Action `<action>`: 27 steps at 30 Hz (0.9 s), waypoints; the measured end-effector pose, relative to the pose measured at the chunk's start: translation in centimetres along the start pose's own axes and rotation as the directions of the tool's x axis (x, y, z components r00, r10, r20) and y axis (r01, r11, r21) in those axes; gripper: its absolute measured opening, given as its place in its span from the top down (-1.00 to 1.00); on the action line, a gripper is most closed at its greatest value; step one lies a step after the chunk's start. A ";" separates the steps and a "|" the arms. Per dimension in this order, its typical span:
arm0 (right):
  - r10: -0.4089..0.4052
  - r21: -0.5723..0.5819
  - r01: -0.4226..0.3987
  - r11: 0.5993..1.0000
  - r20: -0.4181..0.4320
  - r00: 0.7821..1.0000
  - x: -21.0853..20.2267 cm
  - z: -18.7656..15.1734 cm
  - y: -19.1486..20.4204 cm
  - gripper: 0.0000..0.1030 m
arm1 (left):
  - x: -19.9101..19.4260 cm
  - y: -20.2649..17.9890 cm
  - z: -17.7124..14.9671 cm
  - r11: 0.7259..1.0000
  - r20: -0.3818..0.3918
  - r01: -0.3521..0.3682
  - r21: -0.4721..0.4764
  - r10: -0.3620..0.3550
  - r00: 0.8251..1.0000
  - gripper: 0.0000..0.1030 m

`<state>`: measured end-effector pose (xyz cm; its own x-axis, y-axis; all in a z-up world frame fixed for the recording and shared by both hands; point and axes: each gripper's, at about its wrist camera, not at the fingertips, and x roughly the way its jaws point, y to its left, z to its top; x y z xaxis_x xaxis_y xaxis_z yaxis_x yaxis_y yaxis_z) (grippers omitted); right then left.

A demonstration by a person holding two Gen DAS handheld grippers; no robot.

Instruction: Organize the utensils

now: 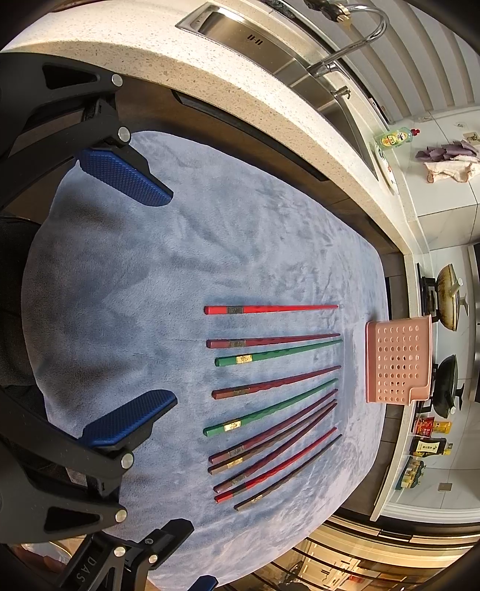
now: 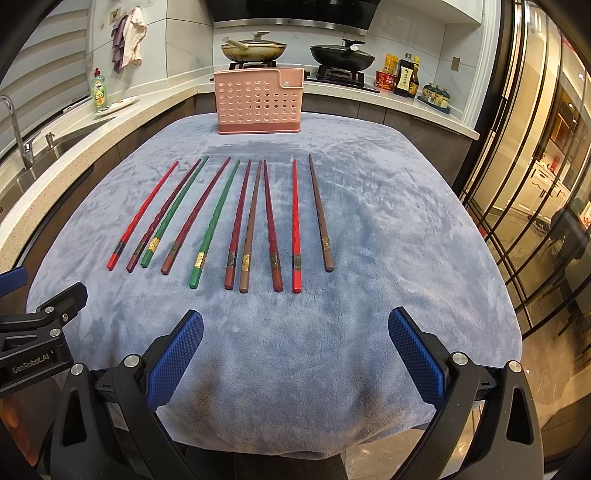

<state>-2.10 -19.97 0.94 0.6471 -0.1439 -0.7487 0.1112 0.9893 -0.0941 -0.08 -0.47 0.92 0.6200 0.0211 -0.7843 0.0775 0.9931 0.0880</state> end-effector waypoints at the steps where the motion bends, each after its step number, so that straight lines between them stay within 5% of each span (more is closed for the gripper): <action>1: 0.001 0.000 -0.001 1.000 0.000 1.000 0.0 0.0 0.0 -0.87 | 0.0 0.0 0.0 1.000 0.000 0.000 0.000 0.000 1.000 -0.85; 27: -0.025 0.057 0.024 0.998 0.019 1.000 4.1 3.5 -3.1 -0.86 | 4.9 2.4 3.6 0.997 -0.022 -0.004 -0.073 0.002 1.000 -0.85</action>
<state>2.83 -23.73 0.40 0.6581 -0.1690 -0.7337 0.1693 0.9827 -0.0745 5.94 1.63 -0.52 0.6032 0.0256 -0.7972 0.0182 0.9988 0.0458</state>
